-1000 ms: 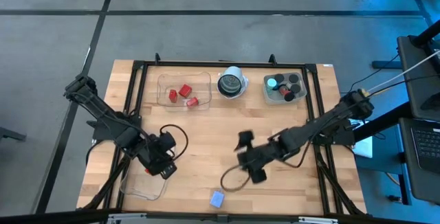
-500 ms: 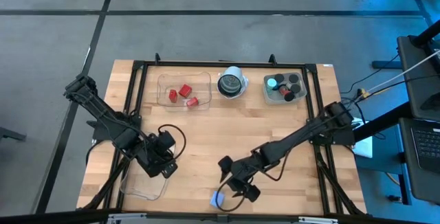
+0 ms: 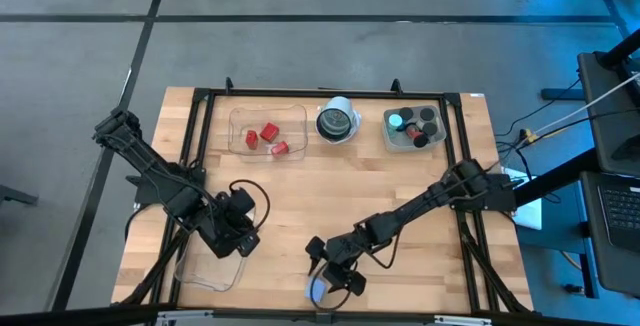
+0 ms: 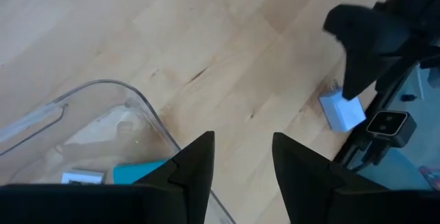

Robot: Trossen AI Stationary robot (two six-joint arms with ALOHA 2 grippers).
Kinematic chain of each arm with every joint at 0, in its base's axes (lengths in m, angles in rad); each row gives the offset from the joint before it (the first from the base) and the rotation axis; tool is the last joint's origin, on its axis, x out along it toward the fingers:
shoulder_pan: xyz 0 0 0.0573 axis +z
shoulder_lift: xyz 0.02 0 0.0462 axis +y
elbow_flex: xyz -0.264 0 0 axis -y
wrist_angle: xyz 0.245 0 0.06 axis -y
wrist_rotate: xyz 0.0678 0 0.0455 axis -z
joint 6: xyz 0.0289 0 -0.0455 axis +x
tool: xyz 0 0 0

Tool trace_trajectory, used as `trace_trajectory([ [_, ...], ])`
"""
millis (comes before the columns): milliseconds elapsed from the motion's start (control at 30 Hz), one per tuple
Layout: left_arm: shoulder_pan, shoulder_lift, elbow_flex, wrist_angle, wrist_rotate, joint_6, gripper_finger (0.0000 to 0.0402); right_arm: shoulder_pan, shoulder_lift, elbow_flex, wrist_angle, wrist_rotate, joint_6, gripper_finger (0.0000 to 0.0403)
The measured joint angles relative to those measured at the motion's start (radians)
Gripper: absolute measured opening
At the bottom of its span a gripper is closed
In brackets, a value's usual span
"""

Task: Pick & Place Office items
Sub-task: Put the light blue charger adapter into the top transparent bin

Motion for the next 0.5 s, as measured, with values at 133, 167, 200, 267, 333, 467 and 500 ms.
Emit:
trace_trajectory([
  [133,0.0,0.0,0.0,0.0,-0.003,-0.001,0.0143,-0.011,0.028,0.0,0.048,-0.042,0.01,0.0342],
  [167,0.0,0.0,0.0,0.0,-0.003,0.0,0.0143,-0.012,0.032,0.0,0.048,-0.052,0.011,0.0342],
  [200,0.0,0.0,0.0,0.0,-0.003,-0.001,0.0143,-0.012,0.038,0.0,0.05,-0.06,0.011,0.0342],
  [267,0.0,0.0,0.0,0.0,-0.003,0.0,0.0143,-0.012,0.053,0.0,0.061,-0.065,0.009,0.0342],
  [333,0.0,0.0,0.0,0.0,-0.004,0.0,0.0143,-0.012,0.07,0.0,0.082,-0.067,0.007,0.0342],
  [467,0.004,0.0,-0.001,0.0,-0.004,0.002,0.0143,-0.012,0.116,0.027,0.114,-0.081,0.005,0.0342],
  [500,0.004,0.0,-0.001,0.0,-0.004,0.002,0.0143,-0.013,0.127,0.037,0.113,-0.081,0.001,0.0342],
])
